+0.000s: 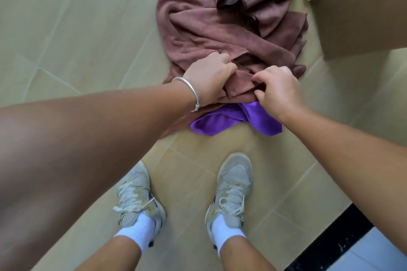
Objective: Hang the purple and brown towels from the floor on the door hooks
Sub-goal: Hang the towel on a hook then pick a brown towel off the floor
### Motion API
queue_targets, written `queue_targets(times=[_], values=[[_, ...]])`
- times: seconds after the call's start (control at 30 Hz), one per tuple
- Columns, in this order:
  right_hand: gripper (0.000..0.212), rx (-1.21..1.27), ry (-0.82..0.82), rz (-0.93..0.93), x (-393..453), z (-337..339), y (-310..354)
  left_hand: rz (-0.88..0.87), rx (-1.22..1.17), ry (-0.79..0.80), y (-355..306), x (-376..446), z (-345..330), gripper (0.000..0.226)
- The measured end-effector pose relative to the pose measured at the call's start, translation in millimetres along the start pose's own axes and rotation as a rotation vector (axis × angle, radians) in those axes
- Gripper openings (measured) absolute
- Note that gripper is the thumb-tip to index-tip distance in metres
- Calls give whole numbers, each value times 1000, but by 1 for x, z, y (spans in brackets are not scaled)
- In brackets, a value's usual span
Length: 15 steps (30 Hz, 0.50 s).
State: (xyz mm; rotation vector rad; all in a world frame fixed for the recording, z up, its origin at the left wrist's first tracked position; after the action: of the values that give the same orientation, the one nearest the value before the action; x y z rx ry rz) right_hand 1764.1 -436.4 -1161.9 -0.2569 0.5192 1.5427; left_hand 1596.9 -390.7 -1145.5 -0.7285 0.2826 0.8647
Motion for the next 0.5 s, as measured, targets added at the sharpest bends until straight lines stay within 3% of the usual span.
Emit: queue_targets(times=[0.1, 0.2, 0.33, 0.43, 0.5], values=[[13, 150, -110, -41, -6, 1, -4, 20, 58, -47, 1, 1, -2, 49], [7, 238, -111, 35, -11, 7, 4, 31, 76, -147, -3, -2, 0, 26], [37, 170, 54, 39, -10, 8, 7, 138, -176, -257, -7, -9, 5, 27], [16, 192, -20, -1, -4, 15, 7, 167, -365, -344, -7, -16, 12, 24], [20, 213, -25, -37, 0, 20, 9, 143, -444, -396, -5, -24, 18, 24]])
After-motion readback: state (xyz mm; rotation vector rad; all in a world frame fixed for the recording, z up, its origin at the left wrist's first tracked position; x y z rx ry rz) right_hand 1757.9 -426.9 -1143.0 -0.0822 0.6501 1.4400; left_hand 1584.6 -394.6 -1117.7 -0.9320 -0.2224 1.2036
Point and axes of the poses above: each hand's wrist, its own x-axis towards the middle knuckle, its own z-axis out of the back of the hand, y = z × x, the point moved 4 cm from there along x, towards the middle knuckle, and after that the axes turned 7 degrees about -x, right-handed, at the moved point
